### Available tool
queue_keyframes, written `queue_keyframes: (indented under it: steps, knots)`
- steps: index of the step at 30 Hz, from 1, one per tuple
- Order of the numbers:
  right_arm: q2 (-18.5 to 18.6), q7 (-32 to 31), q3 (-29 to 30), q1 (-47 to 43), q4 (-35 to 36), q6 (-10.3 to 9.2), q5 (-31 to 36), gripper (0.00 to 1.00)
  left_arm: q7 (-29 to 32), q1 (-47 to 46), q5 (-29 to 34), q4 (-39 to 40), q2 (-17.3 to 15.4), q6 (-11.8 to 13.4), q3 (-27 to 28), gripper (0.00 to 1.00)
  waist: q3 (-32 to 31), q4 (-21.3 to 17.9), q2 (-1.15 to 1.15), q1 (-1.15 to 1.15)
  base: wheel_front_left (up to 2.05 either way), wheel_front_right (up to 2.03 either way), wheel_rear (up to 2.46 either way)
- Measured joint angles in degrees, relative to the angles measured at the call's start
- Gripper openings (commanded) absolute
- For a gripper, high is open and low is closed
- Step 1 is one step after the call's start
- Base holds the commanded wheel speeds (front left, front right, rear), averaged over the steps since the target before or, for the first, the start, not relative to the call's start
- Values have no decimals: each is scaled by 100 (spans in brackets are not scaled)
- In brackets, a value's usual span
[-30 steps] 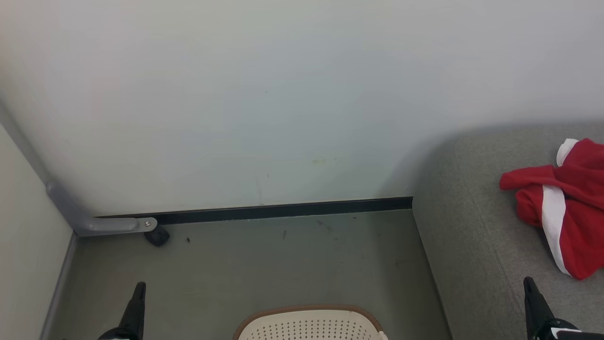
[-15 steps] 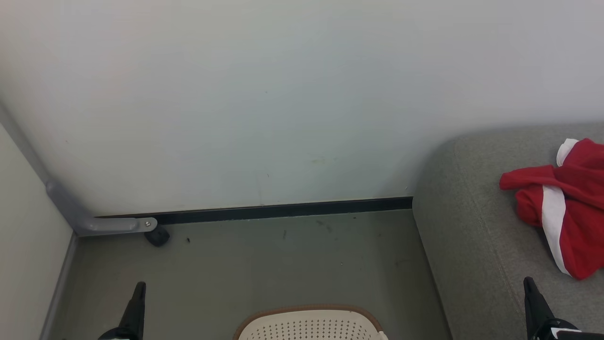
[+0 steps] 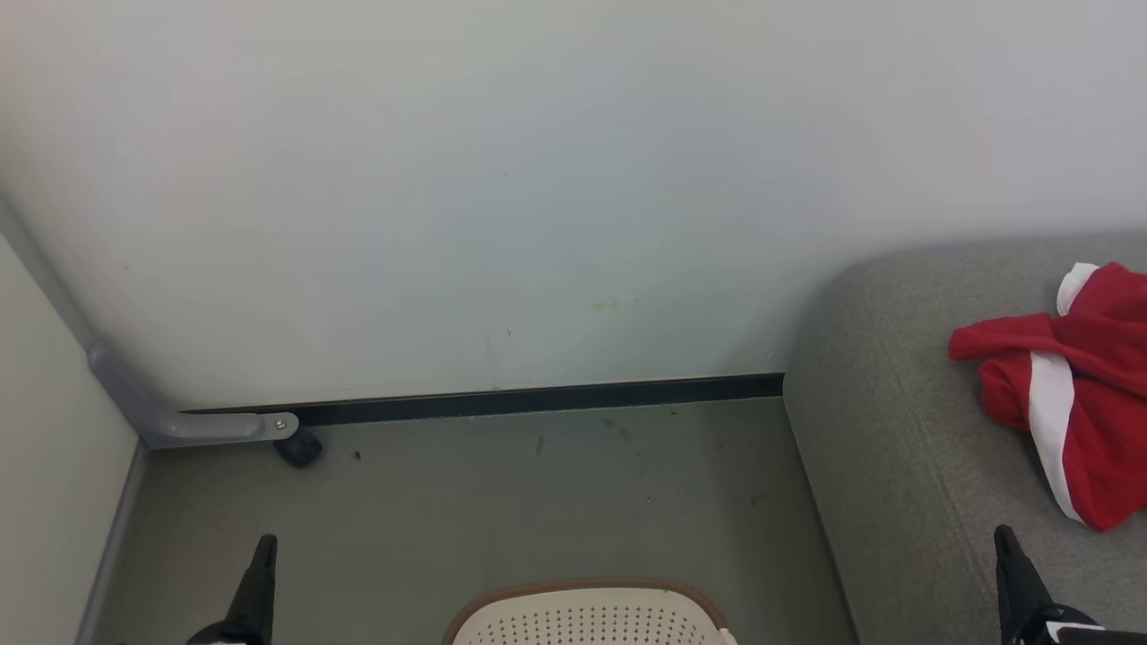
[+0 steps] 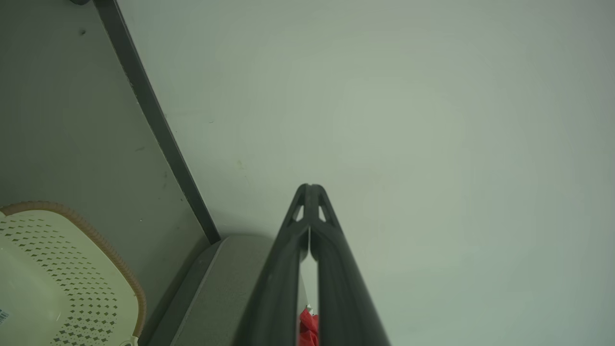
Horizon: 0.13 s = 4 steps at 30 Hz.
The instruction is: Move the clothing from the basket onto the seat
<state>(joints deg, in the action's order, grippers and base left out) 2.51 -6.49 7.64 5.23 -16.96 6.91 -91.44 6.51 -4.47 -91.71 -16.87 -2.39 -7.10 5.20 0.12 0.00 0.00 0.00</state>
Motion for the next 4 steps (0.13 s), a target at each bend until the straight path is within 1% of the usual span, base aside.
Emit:
queue_keyframes:
  steps: [4]
  knots:
    - [0, 0, 0, 0, 0, 0, 0, 0, 0, 0, 0, 0, 0, 0, 0, 0, 0, 0, 0, 0, 0, 0, 0]
